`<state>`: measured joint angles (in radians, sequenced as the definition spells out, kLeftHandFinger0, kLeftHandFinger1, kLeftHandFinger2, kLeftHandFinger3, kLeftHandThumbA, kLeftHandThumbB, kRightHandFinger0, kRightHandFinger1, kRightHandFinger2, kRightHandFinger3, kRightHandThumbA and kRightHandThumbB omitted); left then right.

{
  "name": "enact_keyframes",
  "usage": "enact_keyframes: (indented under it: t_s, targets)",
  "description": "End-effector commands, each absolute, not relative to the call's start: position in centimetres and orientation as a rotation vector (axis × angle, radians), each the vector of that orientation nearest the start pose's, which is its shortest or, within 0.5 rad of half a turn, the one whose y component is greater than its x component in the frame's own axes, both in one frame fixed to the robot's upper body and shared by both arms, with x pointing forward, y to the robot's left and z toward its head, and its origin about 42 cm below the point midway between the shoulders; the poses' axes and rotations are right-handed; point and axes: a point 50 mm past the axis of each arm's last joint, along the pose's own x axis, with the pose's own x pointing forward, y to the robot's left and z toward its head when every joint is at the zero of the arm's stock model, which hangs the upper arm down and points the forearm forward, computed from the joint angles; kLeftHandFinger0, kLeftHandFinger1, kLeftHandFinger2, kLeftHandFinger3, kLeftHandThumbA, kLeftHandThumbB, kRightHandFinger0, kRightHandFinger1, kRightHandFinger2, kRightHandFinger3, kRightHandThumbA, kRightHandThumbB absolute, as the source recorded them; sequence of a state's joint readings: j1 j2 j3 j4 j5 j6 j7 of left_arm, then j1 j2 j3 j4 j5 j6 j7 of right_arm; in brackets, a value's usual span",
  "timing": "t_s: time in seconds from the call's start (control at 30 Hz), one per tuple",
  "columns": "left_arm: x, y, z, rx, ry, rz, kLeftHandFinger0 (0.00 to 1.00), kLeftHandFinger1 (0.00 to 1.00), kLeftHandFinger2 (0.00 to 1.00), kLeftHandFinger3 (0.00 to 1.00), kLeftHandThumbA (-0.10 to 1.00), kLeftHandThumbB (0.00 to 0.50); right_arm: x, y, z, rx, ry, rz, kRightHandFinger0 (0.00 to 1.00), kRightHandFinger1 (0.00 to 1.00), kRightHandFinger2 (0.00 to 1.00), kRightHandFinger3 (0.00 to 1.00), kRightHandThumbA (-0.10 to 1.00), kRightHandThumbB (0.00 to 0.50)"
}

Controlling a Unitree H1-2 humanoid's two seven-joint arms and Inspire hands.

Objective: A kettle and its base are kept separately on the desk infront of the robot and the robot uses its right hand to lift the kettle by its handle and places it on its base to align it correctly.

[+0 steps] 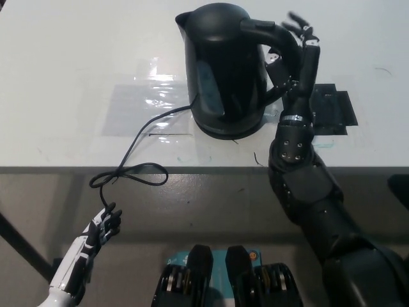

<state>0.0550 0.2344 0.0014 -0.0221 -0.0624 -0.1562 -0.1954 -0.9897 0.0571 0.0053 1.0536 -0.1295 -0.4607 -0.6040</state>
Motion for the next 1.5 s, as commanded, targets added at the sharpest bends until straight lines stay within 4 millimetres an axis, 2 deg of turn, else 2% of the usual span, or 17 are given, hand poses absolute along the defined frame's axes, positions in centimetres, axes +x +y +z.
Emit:
enact_keyframes:
  t_s: [0.0, 0.23, 0.6, 0.67, 0.77, 0.87, 0.9, 1.03, 1.17, 1.3, 1.47]
  targets:
    - [26.9, 28.3, 12.0, 0.204, -0.165, -0.222, 1.00, 1.00, 1.00, 1.00, 1.00, 0.251, 54.3, -10.1, 25.1, -0.141, -0.352, 0.131, 1.00, 1.00, 1.00, 1.00, 0.78, 0.500]
    - [27.1, 28.4, 12.0, 0.200, -0.164, -0.228, 1.00, 1.00, 1.00, 1.00, 1.00, 0.241, 54.5, -12.0, 23.7, -0.153, -0.287, 0.185, 1.00, 1.00, 1.00, 1.00, 0.80, 0.500]
    - [27.1, 28.3, 12.0, 0.201, -0.163, -0.221, 1.00, 1.00, 1.00, 1.00, 1.00, 0.232, 54.5, -13.2, 24.5, -0.057, -0.321, 0.228, 1.00, 1.00, 1.00, 1.00, 0.81, 0.500]
    - [27.1, 28.4, 11.9, 0.198, -0.165, -0.221, 1.00, 1.00, 1.00, 1.00, 1.00, 0.238, 54.4, -13.5, 25.1, -0.027, -0.336, 0.242, 1.00, 1.00, 1.00, 1.00, 0.81, 0.500]
    - [27.2, 28.4, 12.0, 0.199, -0.163, -0.218, 1.00, 1.00, 1.00, 1.00, 1.00, 0.233, 53.8, -14.1, 26.9, 0.137, -0.383, 0.276, 1.00, 1.00, 1.00, 1.00, 0.77, 0.500]
    - [27.3, 28.5, 12.0, 0.198, -0.162, -0.218, 1.00, 1.00, 1.00, 1.00, 1.00, 0.239, 52.7, -14.6, 29.6, 0.217, -0.473, 0.303, 1.00, 1.00, 1.00, 1.00, 0.90, 0.500]
    - [27.3, 28.5, 12.0, 0.197, -0.162, -0.218, 1.00, 1.00, 1.00, 1.00, 1.00, 0.246, 52.2, -14.8, 30.5, 0.225, -0.509, 0.307, 1.00, 1.00, 1.00, 1.00, 0.99, 0.500]
    - [27.2, 28.5, 11.9, 0.198, -0.154, -0.220, 1.00, 1.00, 1.00, 1.00, 1.00, 0.274, 49.4, -16.8, 34.6, 0.270, -0.664, 0.310, 1.00, 1.00, 1.00, 1.00, 1.00, 0.499]
    - [27.1, 28.5, 11.8, 0.191, -0.149, -0.223, 1.00, 1.00, 1.00, 1.00, 0.99, 0.270, 47.8, -18.5, 36.6, 0.268, -0.729, 0.309, 1.00, 1.00, 1.00, 1.00, 1.00, 0.500]
    - [27.0, 28.6, 11.7, 0.199, -0.148, -0.220, 1.00, 1.00, 1.00, 1.00, 1.00, 0.298, 47.0, -19.4, 36.8, 0.286, -0.730, 0.284, 1.00, 1.00, 1.00, 1.00, 1.00, 0.500]
    - [27.1, 28.4, 11.6, 0.198, -0.145, -0.216, 1.00, 1.00, 1.00, 1.00, 1.00, 0.295, 46.5, -20.6, 36.8, 0.292, -0.719, 0.278, 1.00, 1.00, 1.00, 1.00, 1.00, 0.500]
